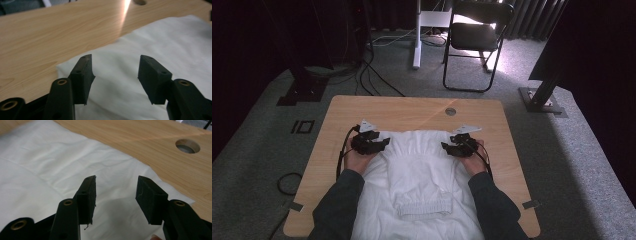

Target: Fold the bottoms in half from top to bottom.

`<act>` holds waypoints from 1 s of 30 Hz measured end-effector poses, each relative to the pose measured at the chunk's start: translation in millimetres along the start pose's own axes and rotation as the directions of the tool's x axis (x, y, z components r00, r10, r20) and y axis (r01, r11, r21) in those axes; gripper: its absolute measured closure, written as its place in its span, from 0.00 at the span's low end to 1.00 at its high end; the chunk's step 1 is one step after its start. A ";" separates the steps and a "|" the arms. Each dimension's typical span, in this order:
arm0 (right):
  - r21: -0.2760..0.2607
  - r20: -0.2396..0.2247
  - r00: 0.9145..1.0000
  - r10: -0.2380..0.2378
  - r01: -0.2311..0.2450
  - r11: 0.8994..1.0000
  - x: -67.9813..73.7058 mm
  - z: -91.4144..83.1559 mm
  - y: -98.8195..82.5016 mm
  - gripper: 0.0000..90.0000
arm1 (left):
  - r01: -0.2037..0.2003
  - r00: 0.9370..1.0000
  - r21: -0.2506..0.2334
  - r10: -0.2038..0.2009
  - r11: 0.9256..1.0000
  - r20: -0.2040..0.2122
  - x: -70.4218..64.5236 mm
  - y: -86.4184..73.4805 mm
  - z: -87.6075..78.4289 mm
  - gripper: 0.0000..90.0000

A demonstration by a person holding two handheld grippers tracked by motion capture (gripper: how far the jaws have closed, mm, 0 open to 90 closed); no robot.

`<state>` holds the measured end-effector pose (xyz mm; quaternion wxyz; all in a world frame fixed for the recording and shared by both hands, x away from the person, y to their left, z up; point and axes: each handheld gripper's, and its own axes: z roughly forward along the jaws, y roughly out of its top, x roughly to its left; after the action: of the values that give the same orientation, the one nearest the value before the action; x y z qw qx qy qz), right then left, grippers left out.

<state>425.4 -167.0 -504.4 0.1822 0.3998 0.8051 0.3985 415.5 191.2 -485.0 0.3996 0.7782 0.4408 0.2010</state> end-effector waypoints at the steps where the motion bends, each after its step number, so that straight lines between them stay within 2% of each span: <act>1: 0.019 0.015 1.000 -0.005 0.004 1.000 -2.0 5.7 -0.9 0.55 | 0.032 0.999 0.021 -0.032 0.999 0.006 8.0 -1.9 11.6 0.49; 2: 0.019 0.015 1.000 -0.005 0.004 1.000 -2.0 5.7 -0.9 0.55 | 0.032 0.999 0.021 -0.032 0.999 0.006 8.0 -1.9 11.6 0.49; 3: 0.058 0.040 0.999 0.000 -0.002 0.998 -5.9 17.5 -4.7 0.55 | 0.042 0.999 0.044 -0.042 0.998 -0.006 13.0 -5.5 23.7 0.48; 4: 0.058 0.040 0.999 0.000 -0.002 0.998 -5.9 17.5 -4.7 0.55 | 0.042 0.999 0.044 -0.042 0.998 -0.006 13.0 -5.5 23.7 0.47; 5: 0.093 0.051 0.999 0.011 -0.015 0.996 -9.1 27.9 -9.8 0.56 | 0.067 0.998 0.068 -0.065 0.995 -0.021 17.6 -10.0 35.1 0.47; 6: 0.093 0.051 0.999 0.011 -0.015 0.996 -9.1 27.9 -9.8 0.56 | 0.067 0.998 0.068 -0.065 0.995 -0.021 17.6 -10.0 35.1 0.45; 7: 0.117 0.062 0.998 0.014 -0.021 0.993 -10.7 35.5 -14.9 0.56 | 0.093 0.996 0.085 -0.092 0.992 -0.016 22.6 -14.2 44.4 0.44; 8: 0.117 0.062 0.998 0.014 -0.021 0.993 -10.7 35.5 -14.9 0.56 | 0.093 0.996 0.085 -0.092 0.992 -0.016 22.6 -14.2 44.4 0.43; 9: 0.131 0.061 0.998 0.013 -0.021 0.991 -11.3 39.7 -19.4 0.56 | 0.110 0.994 0.088 -0.107 0.990 -0.033 26.7 -16.9 50.7 0.41; 12: 0.125 0.055 0.998 0.019 -0.026 0.992 -12.0 40.9 -21.7 0.56 | 0.129 0.991 0.084 -0.125 0.988 -0.054 31.0 -17.9 54.2 0.37; 13: 0.124 0.049 0.999 0.024 -0.030 0.992 -13.3 41.4 -22.2 0.56 | 0.142 0.987 0.091 -0.134 0.986 -0.083 34.5 -17.0 57.5 0.32; 14: 0.124 0.049 0.999 0.024 -0.030 0.992 -13.3 41.4 -22.2 0.56 | 0.142 0.987 0.091 -0.134 0.986 -0.083 34.5 -17.0 57.5 0.31; 15: 0.124 0.041 0.999 0.033 -0.037 0.992 -14.5 41.9 -22.7 0.56 | 0.142 0.984 0.106 -0.130 0.984 -0.119 36.9 -15.9 61.1 0.30; 16: 0.124 0.041 0.999 0.033 -0.037 0.992 -14.5 41.9 -22.7 0.56 | 0.142 0.984 0.106 -0.130 0.984 -0.119 36.9 -15.9 61.1 0.27; 17: 0.123 0.038 0.999 0.039 -0.043 0.992 -15.2 42.1 -23.0 0.56 | 0.140 0.981 0.114 -0.123 0.984 -0.149 38.3 -15.4 63.0 0.27; 20: 0.118 0.035 0.998 0.043 -0.046 0.992 -15.5 42.2 -23.7 0.56 | 0.147 0.977 0.125 -0.124 0.981 -0.173 41.7 -15.7 66.2 0.21; 21: 0.114 0.033 0.999 0.042 -0.046 0.992 -15.8 42.3 -24.1 0.56 | 0.163 0.979 0.134 -0.142 0.978 -0.148 43.9 -17.8 68.9 0.21; 24: 0.111 0.031 0.999 0.043 -0.046 0.993 -16.0 42.8 -24.3 0.56 | 0.160 0.981 0.140 -0.141 0.977 -0.135 43.4 -20.7 72.6 0.20; 25: 0.110 0.031 0.999 0.043 -0.046 0.993 -16.1 42.9 -24.5 0.56 | 0.162 0.983 0.133 -0.149 0.978 -0.103 42.5 -20.1 73.3 0.20; 26: 0.110 0.031 0.999 0.043 -0.046 0.993 -16.1 42.9 -24.5 0.56 | 0.162 0.983 0.133 -0.149 0.978 -0.103 42.5 -20.1 73.3 0.21; 27: 0.109 0.031 0.999 0.043 -0.046 0.993 -16.1 42.9 -24.7 0.56 | 0.151 0.988 0.128 -0.147 0.980 -0.040 40.3 -20.0 74.2 0.21; 28: 0.109 0.031 0.999 0.043 -0.046 0.993 -16.1 42.9 -24.7 0.56 | 0.151 0.988 0.128 -0.147 0.980 -0.040 40.3 -20.0 74.2 0.21; 29: 0.108 0.028 0.999 0.042 -0.045 0.993 -16.6 42.9 -24.8 0.56 | 0.127 0.992 0.136 -0.125 0.983 -0.018 37.0 -19.3 73.8 0.26; 30: 0.108 0.028 0.999 0.042 -0.045 0.993 -16.6 42.9 -24.8 0.56 | 0.127 0.992 0.136 -0.125 0.983 -0.018 37.0 -19.3 73.8 0.34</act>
<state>449.5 -167.8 -550.8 0.1620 0.4316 0.8143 0.3525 474.0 195.3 -546.1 0.3553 0.7734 0.5036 0.1481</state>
